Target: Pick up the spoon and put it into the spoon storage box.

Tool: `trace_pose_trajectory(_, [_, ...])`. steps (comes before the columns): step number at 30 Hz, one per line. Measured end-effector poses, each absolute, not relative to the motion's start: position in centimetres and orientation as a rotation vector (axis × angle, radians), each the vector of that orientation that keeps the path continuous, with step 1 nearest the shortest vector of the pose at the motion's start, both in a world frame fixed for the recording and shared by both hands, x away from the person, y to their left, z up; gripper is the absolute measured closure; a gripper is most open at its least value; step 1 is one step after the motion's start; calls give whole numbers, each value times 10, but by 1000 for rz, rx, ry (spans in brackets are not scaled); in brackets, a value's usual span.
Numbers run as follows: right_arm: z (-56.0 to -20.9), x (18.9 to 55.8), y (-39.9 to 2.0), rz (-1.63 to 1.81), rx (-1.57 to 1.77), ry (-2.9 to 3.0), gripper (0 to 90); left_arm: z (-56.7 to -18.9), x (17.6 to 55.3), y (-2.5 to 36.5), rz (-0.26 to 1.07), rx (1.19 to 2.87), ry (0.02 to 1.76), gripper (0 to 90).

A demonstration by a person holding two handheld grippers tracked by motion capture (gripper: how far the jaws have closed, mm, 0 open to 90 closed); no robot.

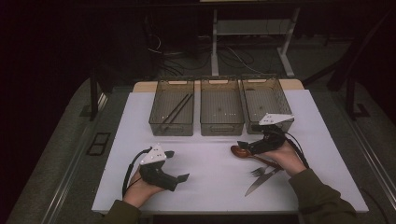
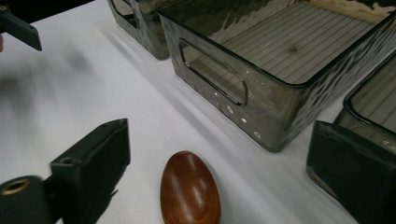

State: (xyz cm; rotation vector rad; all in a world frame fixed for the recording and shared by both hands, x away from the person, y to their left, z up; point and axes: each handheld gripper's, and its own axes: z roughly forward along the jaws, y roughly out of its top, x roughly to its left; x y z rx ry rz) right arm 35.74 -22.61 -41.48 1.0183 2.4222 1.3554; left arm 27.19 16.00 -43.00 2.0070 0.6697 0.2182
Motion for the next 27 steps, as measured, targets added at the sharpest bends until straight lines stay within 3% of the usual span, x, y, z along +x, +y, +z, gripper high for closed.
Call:
trace_pose_trajectory(2, [-416, 359, -224, 1323, 1010, 2448, 70, -430, 272, 160, 219, 2007, 667, 0])
trace_pose_trajectory(4, [-418, 358, -223, 1311, 1005, 2475, 140, -430, 272, 160, 220, 2006, 668, 0])
trace_pose_trajectory(9, [-422, 359, -222, 1273, 1029, 2517, 171, -430, 272, 160, 217, 2005, 667, 0])
trace_pose_trajectory(27, [-442, 361, -216, 1143, 1030, 2671, 411, -430, 271, 159, 209, 2001, 645, 0])
